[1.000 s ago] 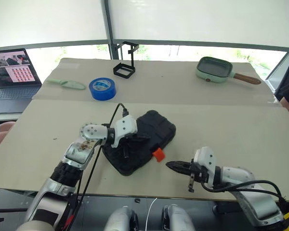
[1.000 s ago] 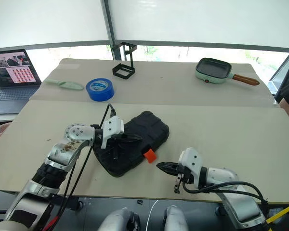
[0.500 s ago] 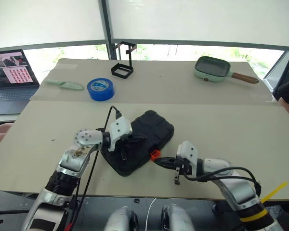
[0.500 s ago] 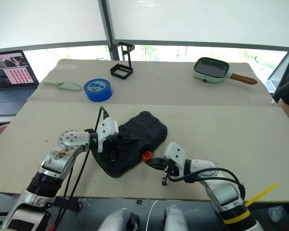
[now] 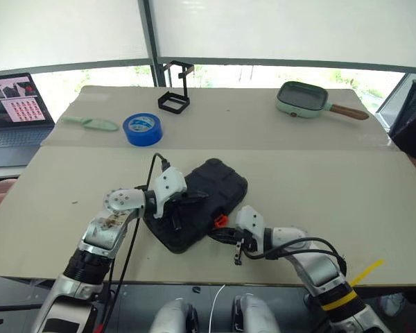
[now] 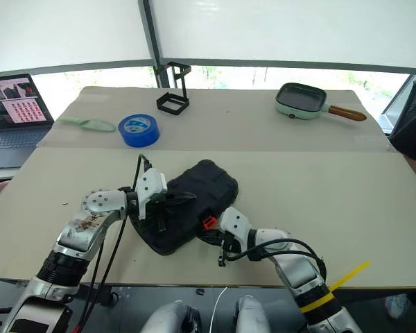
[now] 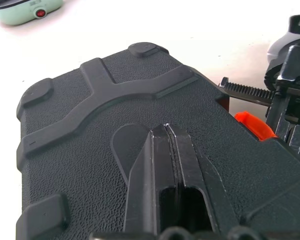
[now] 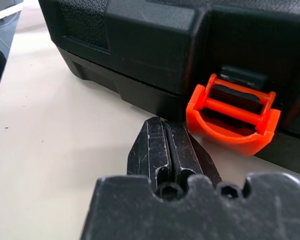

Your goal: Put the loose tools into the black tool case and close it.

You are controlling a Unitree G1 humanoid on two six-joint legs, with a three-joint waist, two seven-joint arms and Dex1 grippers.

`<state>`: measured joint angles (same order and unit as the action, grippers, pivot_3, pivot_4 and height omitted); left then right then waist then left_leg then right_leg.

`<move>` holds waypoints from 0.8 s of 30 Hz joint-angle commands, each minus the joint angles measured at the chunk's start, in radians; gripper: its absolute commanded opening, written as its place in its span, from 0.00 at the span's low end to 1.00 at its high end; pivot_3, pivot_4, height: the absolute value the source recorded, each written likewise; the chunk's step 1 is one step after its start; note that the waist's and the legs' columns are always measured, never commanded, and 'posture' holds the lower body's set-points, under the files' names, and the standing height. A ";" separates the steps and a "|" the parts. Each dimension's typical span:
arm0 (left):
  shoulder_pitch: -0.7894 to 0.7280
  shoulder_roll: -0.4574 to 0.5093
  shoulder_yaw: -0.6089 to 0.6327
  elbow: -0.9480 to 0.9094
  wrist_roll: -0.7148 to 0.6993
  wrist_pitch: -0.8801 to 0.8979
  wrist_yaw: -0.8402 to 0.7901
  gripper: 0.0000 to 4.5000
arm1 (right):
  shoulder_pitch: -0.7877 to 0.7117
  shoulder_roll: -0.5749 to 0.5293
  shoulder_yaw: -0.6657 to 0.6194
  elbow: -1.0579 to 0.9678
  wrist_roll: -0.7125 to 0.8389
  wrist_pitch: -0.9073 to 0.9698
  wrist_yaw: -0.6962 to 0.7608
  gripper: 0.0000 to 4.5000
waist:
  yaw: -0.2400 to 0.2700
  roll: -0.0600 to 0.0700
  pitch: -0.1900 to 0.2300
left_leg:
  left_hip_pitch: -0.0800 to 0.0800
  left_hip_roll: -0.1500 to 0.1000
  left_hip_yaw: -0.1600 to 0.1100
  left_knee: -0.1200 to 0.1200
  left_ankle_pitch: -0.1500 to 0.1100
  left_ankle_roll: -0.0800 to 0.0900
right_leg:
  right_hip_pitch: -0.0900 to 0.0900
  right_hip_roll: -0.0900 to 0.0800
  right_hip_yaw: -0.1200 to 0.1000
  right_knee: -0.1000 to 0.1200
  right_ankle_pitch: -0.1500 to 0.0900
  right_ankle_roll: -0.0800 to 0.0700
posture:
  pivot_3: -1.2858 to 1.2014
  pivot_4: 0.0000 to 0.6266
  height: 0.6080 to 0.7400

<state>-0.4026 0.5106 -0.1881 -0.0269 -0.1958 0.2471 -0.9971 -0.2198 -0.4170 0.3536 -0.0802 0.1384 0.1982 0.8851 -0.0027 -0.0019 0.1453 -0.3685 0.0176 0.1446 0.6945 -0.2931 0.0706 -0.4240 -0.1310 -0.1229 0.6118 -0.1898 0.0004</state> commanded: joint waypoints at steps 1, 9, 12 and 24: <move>0.071 0.004 -0.059 0.077 0.026 0.058 -0.011 0.00 | -0.003 -0.047 -0.055 -0.072 -0.031 0.018 -0.043 0.00 | 0.001 0.001 -0.001 | 0.000 0.000 0.000 0.000 0.000 0.000 | 0.000 0.000 0.000 0.000 0.000 0.000 | 0.52 0.24 1.00; 0.038 -0.002 -0.062 0.117 0.032 0.043 -0.019 0.00 | 0.055 -0.108 -0.071 -0.134 0.005 0.140 -0.035 0.00 | 0.010 0.005 -0.004 | 0.000 0.000 -0.001 -0.002 -0.001 0.000 | 0.000 0.000 0.000 -0.001 -0.002 -0.003 | 0.52 0.24 1.00; 0.031 -0.009 -0.063 0.128 0.034 0.036 -0.017 0.00 | 0.040 -0.058 -0.087 -0.105 0.009 0.124 -0.076 0.00 | 0.010 0.005 -0.004 | 0.000 0.000 -0.002 -0.002 -0.001 0.000 | 0.000 0.000 0.000 -0.001 -0.002 -0.002 | 0.52 0.24 1.00; 0.042 0.008 -0.071 0.139 0.038 0.034 -0.052 0.00 | 0.037 0.027 -0.138 -0.183 0.102 0.146 -0.084 0.00 | 0.008 0.006 -0.004 | 0.000 0.000 -0.002 -0.002 -0.001 0.000 | -0.001 0.000 0.000 -0.001 -0.002 -0.002 | 0.52 0.24 1.00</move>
<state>-0.4250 0.5075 -0.1952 0.0118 -0.2040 0.2430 -1.0395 -0.1709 -0.4088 0.2633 -0.1641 0.1689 0.3429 0.8004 0.0056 0.0039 0.1408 -0.3691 0.0177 0.1427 0.6924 -0.2944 0.0708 -0.4249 -0.1309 -0.1231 0.6107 -0.1917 -0.0016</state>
